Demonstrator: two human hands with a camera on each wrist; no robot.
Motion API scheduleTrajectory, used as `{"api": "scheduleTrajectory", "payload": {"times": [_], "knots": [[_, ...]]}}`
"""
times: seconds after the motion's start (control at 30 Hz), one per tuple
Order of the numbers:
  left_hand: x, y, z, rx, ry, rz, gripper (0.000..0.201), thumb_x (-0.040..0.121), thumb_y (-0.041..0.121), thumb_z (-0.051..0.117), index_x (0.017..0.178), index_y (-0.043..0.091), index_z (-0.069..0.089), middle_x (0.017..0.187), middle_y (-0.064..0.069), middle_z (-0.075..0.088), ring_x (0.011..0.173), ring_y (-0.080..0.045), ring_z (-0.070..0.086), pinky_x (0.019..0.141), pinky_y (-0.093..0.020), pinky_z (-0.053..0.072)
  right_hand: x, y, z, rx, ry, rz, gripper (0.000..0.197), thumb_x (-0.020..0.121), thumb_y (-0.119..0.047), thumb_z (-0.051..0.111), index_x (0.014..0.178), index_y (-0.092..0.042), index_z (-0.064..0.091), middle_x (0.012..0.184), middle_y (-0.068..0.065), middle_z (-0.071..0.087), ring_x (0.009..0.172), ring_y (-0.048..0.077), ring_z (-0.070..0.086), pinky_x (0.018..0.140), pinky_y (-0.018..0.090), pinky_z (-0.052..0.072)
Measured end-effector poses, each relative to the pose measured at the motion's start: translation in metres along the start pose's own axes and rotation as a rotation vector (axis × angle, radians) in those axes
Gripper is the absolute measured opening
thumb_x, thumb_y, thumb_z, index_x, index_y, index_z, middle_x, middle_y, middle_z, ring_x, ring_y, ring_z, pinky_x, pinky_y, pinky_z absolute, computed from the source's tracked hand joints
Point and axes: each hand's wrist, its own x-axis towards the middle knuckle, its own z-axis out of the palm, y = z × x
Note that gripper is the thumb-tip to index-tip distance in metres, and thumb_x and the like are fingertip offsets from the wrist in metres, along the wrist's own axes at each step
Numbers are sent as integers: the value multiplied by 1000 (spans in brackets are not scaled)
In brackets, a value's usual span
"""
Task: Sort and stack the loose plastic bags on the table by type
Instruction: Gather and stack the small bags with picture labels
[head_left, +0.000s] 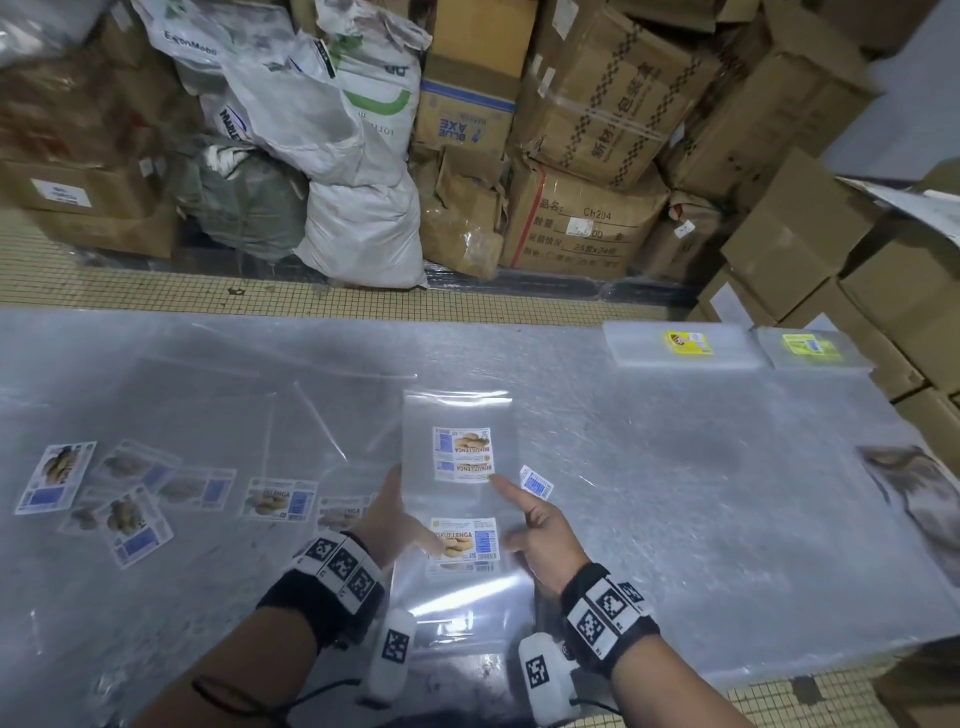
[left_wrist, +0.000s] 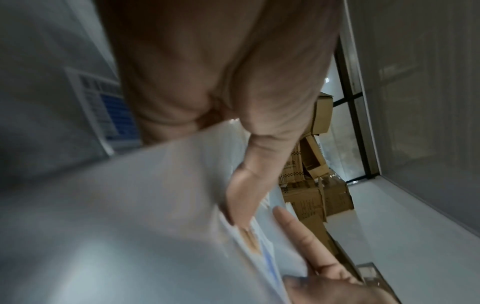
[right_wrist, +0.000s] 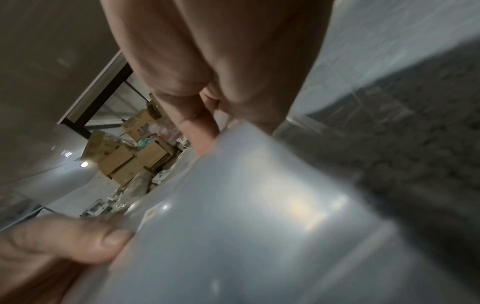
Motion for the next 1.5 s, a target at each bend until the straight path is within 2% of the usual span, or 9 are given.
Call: {"api": "scheduleTrajectory", "payload": {"times": [0.13,0.3,0.47,0.6,0.8,0.93,1.07,1.27,1.5], "knots": [[-4,4,-2,103,-68,9,104,60,-12,79,139,27,24,121,14,49,113,-10,45,78,-15,41,-4,-5,-1,93,13,14,82,72,31,44,133,-22,58,128,6,65,108,37,61,97,51,45],[-2,-1,5,14,-1,7,98,61,-17,75,136,28,30,121,12,52,118,-13,46,77,-18,41,-7,-8,-6,94,-40,63,75,76,29,49,137,-14,54,137,8,58,111,30,65,86,33,57],[-1,-13,10,-76,107,-32,101,51,-16,78,134,28,41,117,11,59,116,-16,51,95,-41,47,-10,-8,-3,-134,-90,58,89,60,14,68,127,-44,60,153,-13,36,134,24,46,107,48,44],[-3,-7,9,-162,68,-27,86,55,-24,73,121,25,48,109,5,66,109,-15,59,91,-38,49,-17,-12,-2,-215,-52,28,93,72,23,58,141,-38,47,151,-19,32,125,8,48,93,23,52],[-4,1,5,-293,-36,-13,78,54,-20,76,122,14,56,111,-8,72,106,-28,68,92,-52,53,-20,-14,4,-172,-3,-2,97,68,26,55,136,-42,49,157,-11,31,137,18,43,102,38,49],[-1,-5,9,-185,33,-20,103,46,-26,75,133,20,42,117,-3,64,113,-23,60,89,-44,54,-26,-16,15,-188,49,-3,95,69,27,52,145,-29,44,150,-14,34,101,-1,66,101,48,47],[-4,-9,11,-64,135,-69,112,50,-25,71,140,27,30,115,1,58,111,-24,56,89,-46,53,-26,-13,19,-161,64,19,100,67,29,52,147,-31,41,151,-4,40,120,20,59,85,31,56],[-6,-9,15,-45,153,-55,116,50,-21,74,142,33,29,118,6,58,114,-20,55,93,-44,52,-32,-14,27,-115,172,-18,58,90,-8,61,138,-39,50,139,-3,57,124,13,57,110,41,41],[-4,1,19,-256,190,3,84,73,-20,61,142,24,40,117,-2,66,104,-13,64,76,-20,54,-29,-15,30,-8,238,-133,76,88,21,45,146,-28,41,129,10,64,110,22,67,89,37,55]]}}
